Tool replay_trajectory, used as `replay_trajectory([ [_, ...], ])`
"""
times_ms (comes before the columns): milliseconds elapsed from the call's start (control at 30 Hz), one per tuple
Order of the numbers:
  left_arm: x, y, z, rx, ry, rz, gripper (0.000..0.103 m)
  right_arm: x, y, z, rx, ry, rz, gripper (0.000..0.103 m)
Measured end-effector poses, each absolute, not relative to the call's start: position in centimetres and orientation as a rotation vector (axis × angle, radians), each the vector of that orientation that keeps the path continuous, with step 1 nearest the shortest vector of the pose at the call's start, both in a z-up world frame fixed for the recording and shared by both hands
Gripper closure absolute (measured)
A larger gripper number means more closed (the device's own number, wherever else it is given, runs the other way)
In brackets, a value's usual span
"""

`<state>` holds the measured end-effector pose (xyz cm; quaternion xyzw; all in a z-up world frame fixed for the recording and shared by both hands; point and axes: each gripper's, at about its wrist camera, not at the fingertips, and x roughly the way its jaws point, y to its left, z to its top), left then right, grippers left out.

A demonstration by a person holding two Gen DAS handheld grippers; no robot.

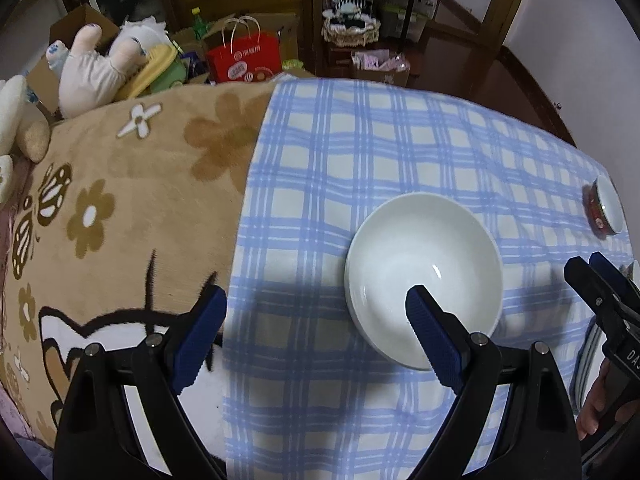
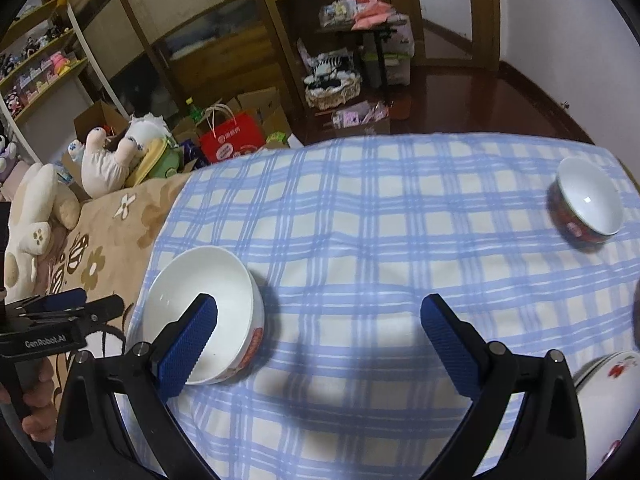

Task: Organize plates and bowls
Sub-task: 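Close the left gripper on the bowl rim while the right gripper closes on it too, then lift and carry the large white bowl with both grippers toward the cherry plate stack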

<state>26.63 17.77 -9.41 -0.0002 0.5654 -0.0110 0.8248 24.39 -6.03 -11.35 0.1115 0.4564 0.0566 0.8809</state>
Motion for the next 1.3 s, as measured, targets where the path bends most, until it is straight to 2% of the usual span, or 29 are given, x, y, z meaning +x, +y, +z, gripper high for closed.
replay_trajectory([
  [433,28.7,18.1,-14.7,-0.036,1.338,0.006,0.014,26.5,-2.5,-15.0,0.210,1.055,0.163,0.001],
  [500,28.7,18.3,-15.6,-0.056,1.367,0.014,0.021,26.8,-2.1,-15.5,0.202,1.080,0.162,0.009],
  [533,28.7,18.3,-16.0,-0.058,1.378,0.012,0.027,26.9,-2.1,-15.8,0.204,1.095,0.152,0.018],
  [567,28.6,18.4,-16.5,-0.058,1.385,0.015,0.032,26.9,-2.0,-16.1,0.195,1.110,0.132,0.032],
  [633,28.5,18.6,-16.8,-0.087,1.381,0.012,0.041,27.1,-1.9,-16.6,0.219,1.139,0.134,0.045],
  [700,28.3,18.7,-16.8,-0.136,1.368,-0.016,0.052,27.1,-1.7,-16.8,0.224,1.143,0.146,0.050],
  [767,28.2,18.3,-16.6,-0.141,1.350,-0.031,0.067,27.1,-1.7,-16.9,0.277,1.148,0.171,0.067],
  [833,28.3,17.9,-16.5,-0.156,1.351,-0.046,0.080,27.4,-1.5,-17.0,0.315,1.165,0.187,0.079],
  [933,28.6,16.9,-16.5,-0.137,1.380,-0.043,0.091,27.8,-0.6,-17.0,0.276,1.187,0.206,0.091],
  [1067,28.7,15.2,-16.0,-0.080,1.385,-0.007,0.091,27.7,-0.3,-17.4,0.232,1.205,0.185,0.094],
  [1300,28.2,15.3,-14.6,-0.077,1.387,-0.020,0.093,26.0,-1.4,-17.5,0.251,1.188,0.211,0.094],
])
